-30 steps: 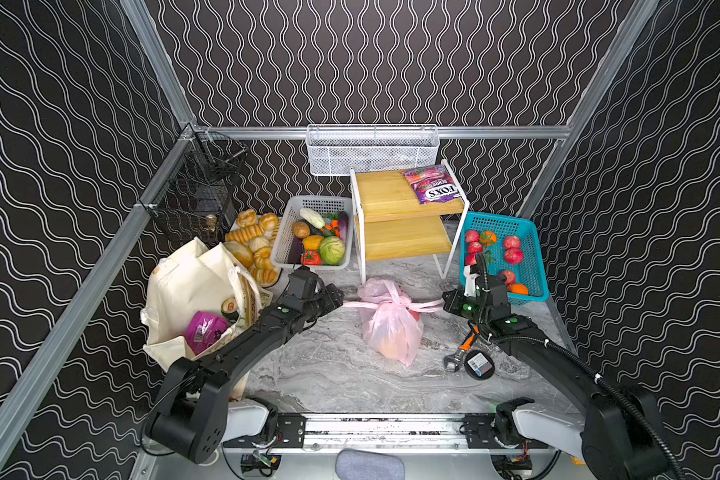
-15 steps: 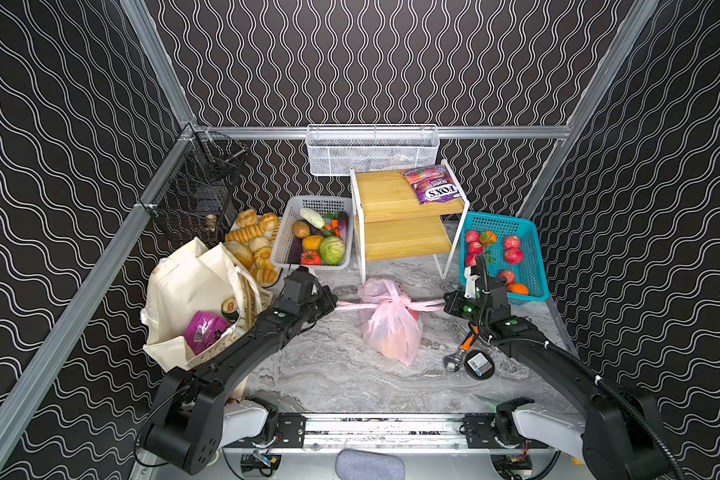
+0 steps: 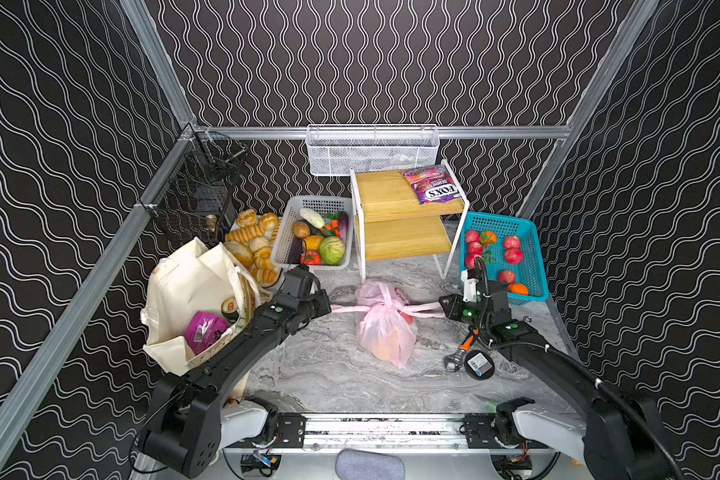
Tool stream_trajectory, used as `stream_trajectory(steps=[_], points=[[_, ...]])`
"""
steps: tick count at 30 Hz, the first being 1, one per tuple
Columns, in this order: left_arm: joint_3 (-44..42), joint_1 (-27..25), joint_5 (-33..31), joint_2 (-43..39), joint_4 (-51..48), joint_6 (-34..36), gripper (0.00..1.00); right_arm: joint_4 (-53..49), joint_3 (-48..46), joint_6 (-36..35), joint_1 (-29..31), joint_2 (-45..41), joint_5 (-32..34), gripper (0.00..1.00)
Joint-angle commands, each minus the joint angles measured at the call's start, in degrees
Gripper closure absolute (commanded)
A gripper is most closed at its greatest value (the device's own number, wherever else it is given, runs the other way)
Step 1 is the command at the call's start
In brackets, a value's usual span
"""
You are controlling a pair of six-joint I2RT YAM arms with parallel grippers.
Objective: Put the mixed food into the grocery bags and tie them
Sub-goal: 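Hold the stretched handle loops beside the pink bag with both grippers, then lift the pink bag by its handles with the left gripper while the right releases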
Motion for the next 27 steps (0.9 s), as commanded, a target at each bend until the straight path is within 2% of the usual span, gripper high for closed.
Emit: stream_trajectory(steps=[1, 4, 7, 9, 14, 17, 24, 26, 27], points=[[1.7, -0.8, -2.7, -3.0, 2.0, 3.7, 0.39, 3.5, 0.0, -1.9, 0.1, -3.6, -1.8, 0.36], [4.4, -2.6, -6.6, -6.5, 0.7, 8.9, 0.31, -0.1, 0.7, -1.8, 0.1, -7.4, 7.4, 0.32], [8.1, -4.9, -5.2, -6.9, -0.6, 14.4, 0.31, -0.8, 0.0, -0.7, 0.1, -10.9, 14.6, 0.3], [11.2, -8.4, -4.9, -4.9, -2.2, 17.6, 0.32, 0.3, -0.8, -0.2, 0.1, -12.5, 16.4, 0.3], [18.7, -21.1, -6.0, 5.0, -5.3, 23.7, 0.3, 0.7, -0.6, 1.1, 0.1, -11.4, 13.3, 0.3], [23.2, -25.1, -8.0, 11.2, -8.5, 24.5, 0.25, 0.1, 0.5, 0.3, 0.1, -9.6, 9.1, 0.31], [30.4, -28.1, -7.1, 20.4, -14.5, 25.2, 0.2, 1.6, 0.8, 1.0, 0.1, -8.3, 8.1, 0.31], [31.2, -28.7, -7.0, 22.0, -14.8, 25.1, 0.06, 1.6, 0.9, 0.4, 0.1, -8.2, 8.2, 0.31], [32.0, -29.0, -6.7, 23.1, -15.6, 25.1, 0.03, 1.5, 1.1, 0.2, 0.1, -8.2, 8.2, 0.3]])
